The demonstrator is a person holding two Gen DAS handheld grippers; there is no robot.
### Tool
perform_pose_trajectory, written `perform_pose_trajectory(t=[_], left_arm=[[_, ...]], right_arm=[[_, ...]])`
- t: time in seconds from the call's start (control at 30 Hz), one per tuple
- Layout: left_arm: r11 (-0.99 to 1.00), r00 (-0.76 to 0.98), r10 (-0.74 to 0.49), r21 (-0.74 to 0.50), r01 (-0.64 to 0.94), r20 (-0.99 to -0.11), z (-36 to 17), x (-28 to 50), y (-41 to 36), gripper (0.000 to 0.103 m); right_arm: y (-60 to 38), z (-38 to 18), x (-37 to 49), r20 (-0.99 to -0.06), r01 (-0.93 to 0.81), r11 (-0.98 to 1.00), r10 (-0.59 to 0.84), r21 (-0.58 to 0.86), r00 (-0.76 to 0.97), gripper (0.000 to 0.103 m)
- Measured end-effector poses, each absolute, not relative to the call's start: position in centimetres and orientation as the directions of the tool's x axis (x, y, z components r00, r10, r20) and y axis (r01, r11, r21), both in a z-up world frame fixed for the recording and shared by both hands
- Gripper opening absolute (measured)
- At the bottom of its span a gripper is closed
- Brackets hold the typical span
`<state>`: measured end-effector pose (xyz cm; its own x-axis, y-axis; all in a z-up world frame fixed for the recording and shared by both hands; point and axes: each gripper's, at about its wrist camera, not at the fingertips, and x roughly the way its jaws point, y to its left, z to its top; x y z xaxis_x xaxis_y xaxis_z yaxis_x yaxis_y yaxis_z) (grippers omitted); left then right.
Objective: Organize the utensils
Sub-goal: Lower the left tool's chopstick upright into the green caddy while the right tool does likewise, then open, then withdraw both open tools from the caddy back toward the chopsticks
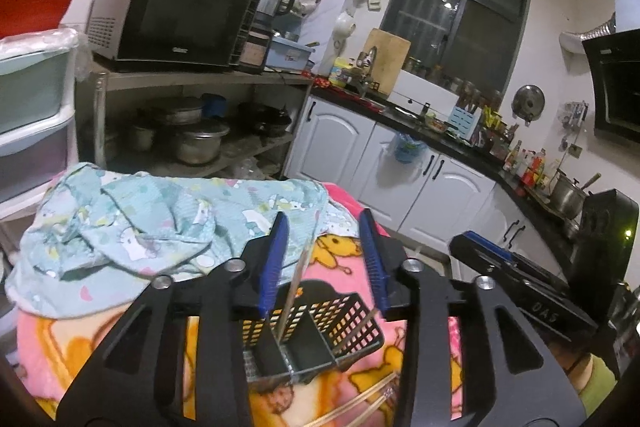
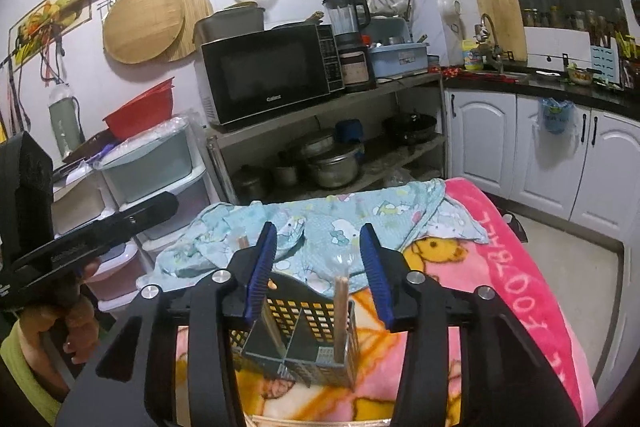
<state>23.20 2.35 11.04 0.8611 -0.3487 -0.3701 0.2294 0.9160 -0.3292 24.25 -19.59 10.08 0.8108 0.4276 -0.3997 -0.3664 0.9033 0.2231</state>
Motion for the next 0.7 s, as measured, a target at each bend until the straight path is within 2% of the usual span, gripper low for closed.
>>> perform_pose_trajectory(t=[0.17,0.3,0.37,0.47,0.7], left_arm=[[0.919,0.884,-0.318,-0.341,0.199,-0.342,11.5,21.3,3.6,0.063],[0.919,0.894,-0.296,-0.355,0.172,-0.336,11.6,20.2,4.6,0.082],[0.915,0.896,-0.292,-0.37,0.161,-0.334,11.6,19.5,5.1,0.087],[0.914,0.9,-0.281,-0.379,0.145,-0.334,11.4,18.5,5.6,0.092],[0.916,0.896,-0.264,-0.385,0.116,-0.357,10.2,16.7,6.1,0.092]], right_arm=[[-20.7,10.3,22.8,-0.393,-0.352,0.906,0.42,0.234,0.818,0.054],[-21.4,10.4,21.2,-0.394,-0.342,0.914,0.404,0.219,0.825,0.056],[-21.8,10.4,20.5,-0.395,-0.336,0.917,0.397,0.217,0.828,0.059],[-22.4,10.1,19.4,-0.396,-0.329,0.918,0.393,0.221,0.83,0.061],[-22.9,9.2,17.8,-0.406,-0.327,0.917,0.395,0.23,0.824,0.063]])
